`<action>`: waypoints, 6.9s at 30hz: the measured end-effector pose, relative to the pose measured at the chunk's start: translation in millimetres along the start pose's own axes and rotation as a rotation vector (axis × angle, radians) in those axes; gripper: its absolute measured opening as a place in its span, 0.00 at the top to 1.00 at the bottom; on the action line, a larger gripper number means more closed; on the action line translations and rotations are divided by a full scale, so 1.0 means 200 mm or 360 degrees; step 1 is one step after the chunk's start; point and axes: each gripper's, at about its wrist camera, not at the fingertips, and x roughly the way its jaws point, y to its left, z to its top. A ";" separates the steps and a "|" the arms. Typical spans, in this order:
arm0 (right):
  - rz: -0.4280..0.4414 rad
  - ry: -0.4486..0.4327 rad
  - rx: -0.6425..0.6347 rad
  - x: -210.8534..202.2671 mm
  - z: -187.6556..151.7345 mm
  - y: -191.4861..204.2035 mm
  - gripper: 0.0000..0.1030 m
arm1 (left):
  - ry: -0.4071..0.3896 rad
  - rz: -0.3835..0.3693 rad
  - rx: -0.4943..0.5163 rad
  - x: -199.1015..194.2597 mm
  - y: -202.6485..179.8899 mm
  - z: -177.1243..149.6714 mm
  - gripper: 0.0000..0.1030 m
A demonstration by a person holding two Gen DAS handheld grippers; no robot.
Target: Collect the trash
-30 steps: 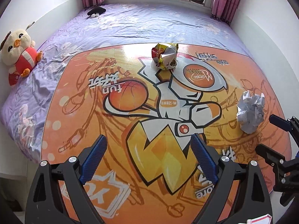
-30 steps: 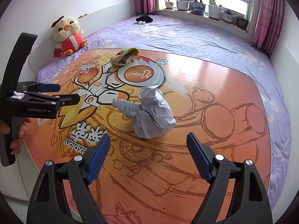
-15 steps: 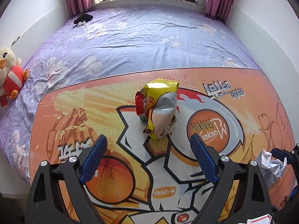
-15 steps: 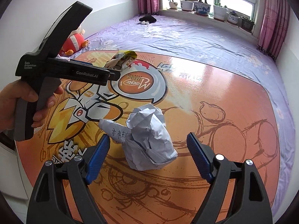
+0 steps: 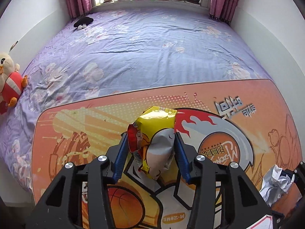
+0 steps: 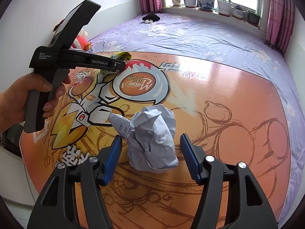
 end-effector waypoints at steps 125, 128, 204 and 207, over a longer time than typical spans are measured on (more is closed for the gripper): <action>0.0700 0.0196 -0.0946 -0.08 -0.31 1.71 0.50 | 0.0075 0.0450 -0.1211 -1.00 0.85 -2.09 0.50; 0.0782 0.0271 -0.1042 0.03 -0.41 1.87 0.50 | 0.0098 0.0452 -0.1278 -0.97 0.92 -2.25 0.50; 0.0738 0.0752 -0.1513 0.82 -1.20 2.55 0.26 | 0.0432 0.0586 -0.1868 -0.59 1.28 -2.99 0.22; 0.0659 0.0747 -0.1451 0.73 -1.15 2.54 0.26 | 0.0428 0.0623 -0.1881 -0.71 1.25 -2.96 0.22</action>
